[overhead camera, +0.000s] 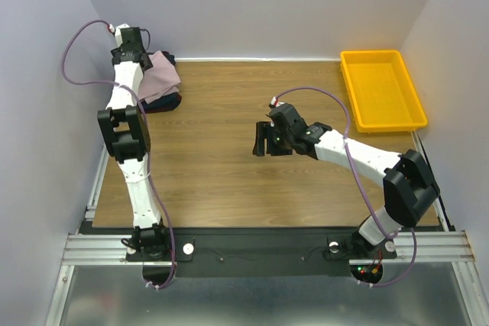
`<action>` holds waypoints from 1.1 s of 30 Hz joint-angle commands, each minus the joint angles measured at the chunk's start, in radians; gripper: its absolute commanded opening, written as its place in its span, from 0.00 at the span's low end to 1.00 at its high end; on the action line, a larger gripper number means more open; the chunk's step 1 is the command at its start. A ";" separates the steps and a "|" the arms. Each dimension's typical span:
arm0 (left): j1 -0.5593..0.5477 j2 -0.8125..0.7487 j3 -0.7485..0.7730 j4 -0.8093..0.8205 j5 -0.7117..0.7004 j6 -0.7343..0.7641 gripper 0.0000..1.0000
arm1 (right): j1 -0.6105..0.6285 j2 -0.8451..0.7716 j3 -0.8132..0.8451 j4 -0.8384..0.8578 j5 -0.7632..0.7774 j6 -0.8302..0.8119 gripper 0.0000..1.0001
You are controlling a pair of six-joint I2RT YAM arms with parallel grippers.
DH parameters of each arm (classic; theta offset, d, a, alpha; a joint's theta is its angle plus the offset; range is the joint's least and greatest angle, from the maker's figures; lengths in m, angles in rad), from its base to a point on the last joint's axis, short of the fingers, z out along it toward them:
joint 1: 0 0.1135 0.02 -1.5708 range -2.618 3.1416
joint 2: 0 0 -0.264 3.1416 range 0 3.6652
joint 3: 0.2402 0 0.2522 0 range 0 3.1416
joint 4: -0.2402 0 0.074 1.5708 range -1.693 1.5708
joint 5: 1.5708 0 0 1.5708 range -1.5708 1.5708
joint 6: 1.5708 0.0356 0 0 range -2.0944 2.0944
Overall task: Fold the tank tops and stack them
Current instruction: Neatly place the folded tank top to the corner
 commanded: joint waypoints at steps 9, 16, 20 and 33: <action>-0.003 -0.318 -0.124 -0.002 -0.024 -0.189 0.65 | -0.004 -0.063 -0.016 0.042 0.024 0.012 0.74; -0.189 -0.629 -0.582 0.188 0.101 -0.267 0.66 | -0.006 -0.146 -0.023 0.042 0.099 0.004 0.75; -0.409 -0.804 -0.796 0.262 0.072 -0.269 0.66 | -0.009 -0.235 -0.053 0.042 0.139 0.009 0.77; -1.043 -1.116 -1.244 0.403 -0.043 -0.341 0.66 | -0.012 -0.608 -0.262 -0.004 0.304 0.068 0.86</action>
